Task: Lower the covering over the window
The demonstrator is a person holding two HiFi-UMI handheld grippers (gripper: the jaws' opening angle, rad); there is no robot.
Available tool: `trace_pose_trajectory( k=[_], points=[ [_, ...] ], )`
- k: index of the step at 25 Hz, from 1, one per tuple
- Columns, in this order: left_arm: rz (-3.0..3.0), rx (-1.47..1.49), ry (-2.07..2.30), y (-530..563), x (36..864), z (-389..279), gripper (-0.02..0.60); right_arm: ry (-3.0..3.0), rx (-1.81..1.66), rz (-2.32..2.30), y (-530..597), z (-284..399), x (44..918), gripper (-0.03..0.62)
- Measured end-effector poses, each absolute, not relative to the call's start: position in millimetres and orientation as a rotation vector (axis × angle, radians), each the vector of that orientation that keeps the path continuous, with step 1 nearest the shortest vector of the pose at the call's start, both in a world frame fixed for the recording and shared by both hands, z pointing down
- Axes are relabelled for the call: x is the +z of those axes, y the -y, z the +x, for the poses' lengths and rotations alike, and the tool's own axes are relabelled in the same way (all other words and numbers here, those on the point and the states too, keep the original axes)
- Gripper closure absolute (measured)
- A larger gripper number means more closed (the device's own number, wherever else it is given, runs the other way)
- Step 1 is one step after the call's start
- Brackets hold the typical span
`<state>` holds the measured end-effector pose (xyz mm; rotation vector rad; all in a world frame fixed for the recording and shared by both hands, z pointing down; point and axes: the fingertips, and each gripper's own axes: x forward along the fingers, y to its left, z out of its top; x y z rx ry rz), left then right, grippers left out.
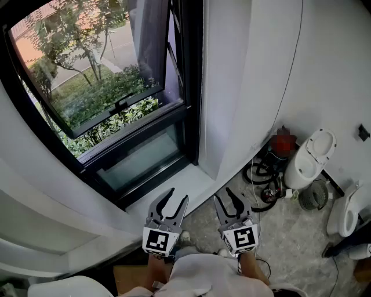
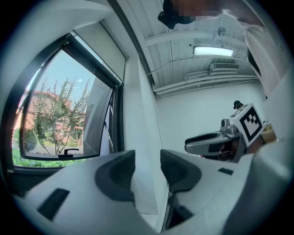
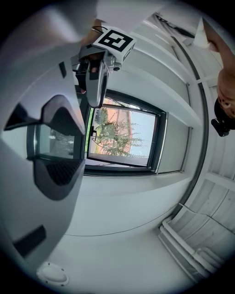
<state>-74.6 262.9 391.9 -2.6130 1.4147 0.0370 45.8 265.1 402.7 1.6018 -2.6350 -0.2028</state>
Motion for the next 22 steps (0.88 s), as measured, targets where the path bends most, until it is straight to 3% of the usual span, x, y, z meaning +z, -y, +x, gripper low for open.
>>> trace_pose_trajectory(
  k=[22],
  points=[
    [-2.675,0.030,-1.330,-150.8,388.1,-86.6,0.407,2.586,-0.196,1.625,-159.4,21.4,397.5,0.439]
  ],
)
